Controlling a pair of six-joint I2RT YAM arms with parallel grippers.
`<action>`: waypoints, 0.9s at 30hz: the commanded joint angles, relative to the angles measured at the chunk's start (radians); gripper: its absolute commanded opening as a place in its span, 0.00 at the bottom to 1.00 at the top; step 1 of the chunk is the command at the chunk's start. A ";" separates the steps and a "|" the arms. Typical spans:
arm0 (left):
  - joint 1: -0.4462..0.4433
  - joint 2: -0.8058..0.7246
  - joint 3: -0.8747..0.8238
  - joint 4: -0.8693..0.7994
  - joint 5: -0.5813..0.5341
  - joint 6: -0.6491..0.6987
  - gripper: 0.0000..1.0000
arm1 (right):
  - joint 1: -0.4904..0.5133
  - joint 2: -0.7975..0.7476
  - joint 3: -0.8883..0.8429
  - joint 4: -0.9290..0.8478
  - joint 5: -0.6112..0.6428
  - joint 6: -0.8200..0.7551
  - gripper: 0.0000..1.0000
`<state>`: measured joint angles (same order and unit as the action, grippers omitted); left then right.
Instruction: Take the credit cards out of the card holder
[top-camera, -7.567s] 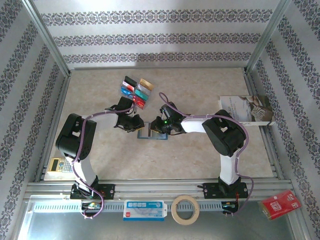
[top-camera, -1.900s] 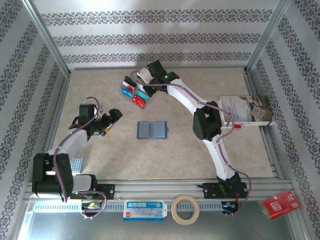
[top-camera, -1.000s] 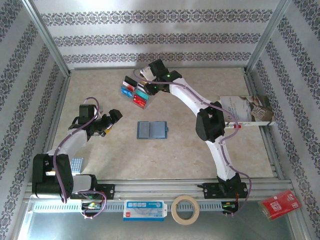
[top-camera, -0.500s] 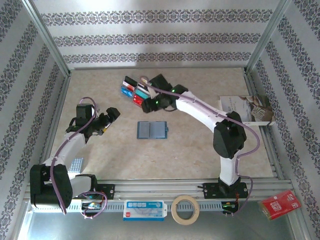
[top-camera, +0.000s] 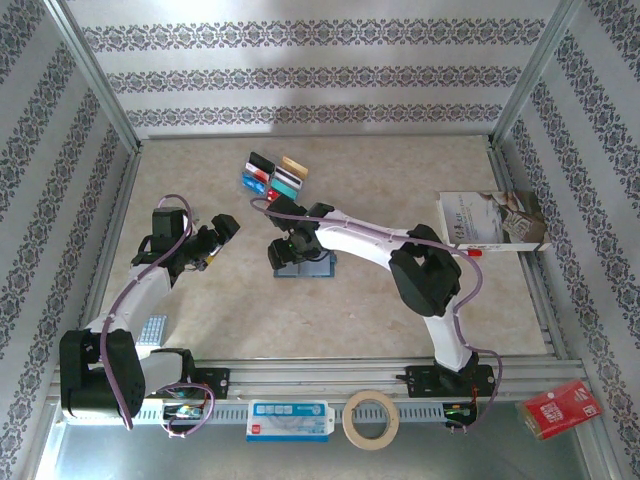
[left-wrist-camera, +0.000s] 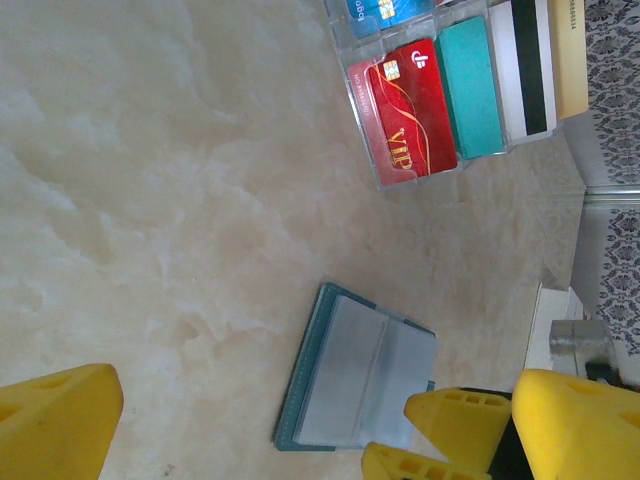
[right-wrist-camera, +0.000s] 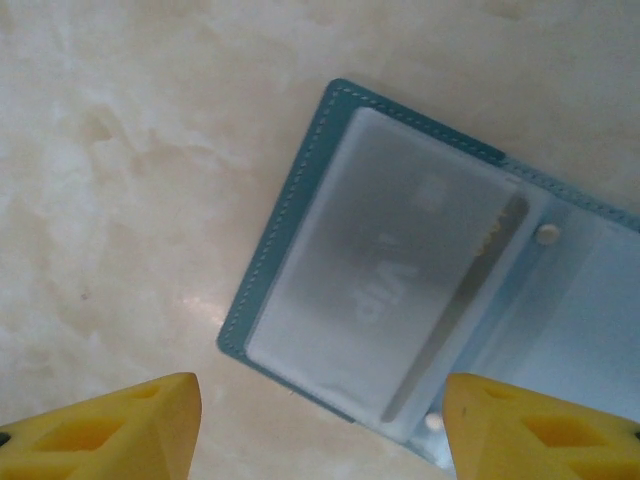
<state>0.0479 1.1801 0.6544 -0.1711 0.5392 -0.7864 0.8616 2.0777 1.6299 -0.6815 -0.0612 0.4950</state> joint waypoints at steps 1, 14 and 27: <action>0.003 0.012 -0.004 0.039 0.015 -0.008 1.00 | 0.010 0.061 0.051 -0.058 0.057 -0.004 0.66; 0.000 0.039 -0.010 0.046 0.038 -0.006 1.00 | 0.019 0.151 0.082 -0.132 0.108 -0.009 0.66; -0.056 0.129 0.010 0.075 0.106 -0.003 0.99 | -0.040 0.130 -0.073 -0.055 0.028 -0.017 0.43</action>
<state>0.0174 1.2831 0.6514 -0.1329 0.6037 -0.7906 0.8394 2.1700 1.6257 -0.7010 -0.0189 0.4881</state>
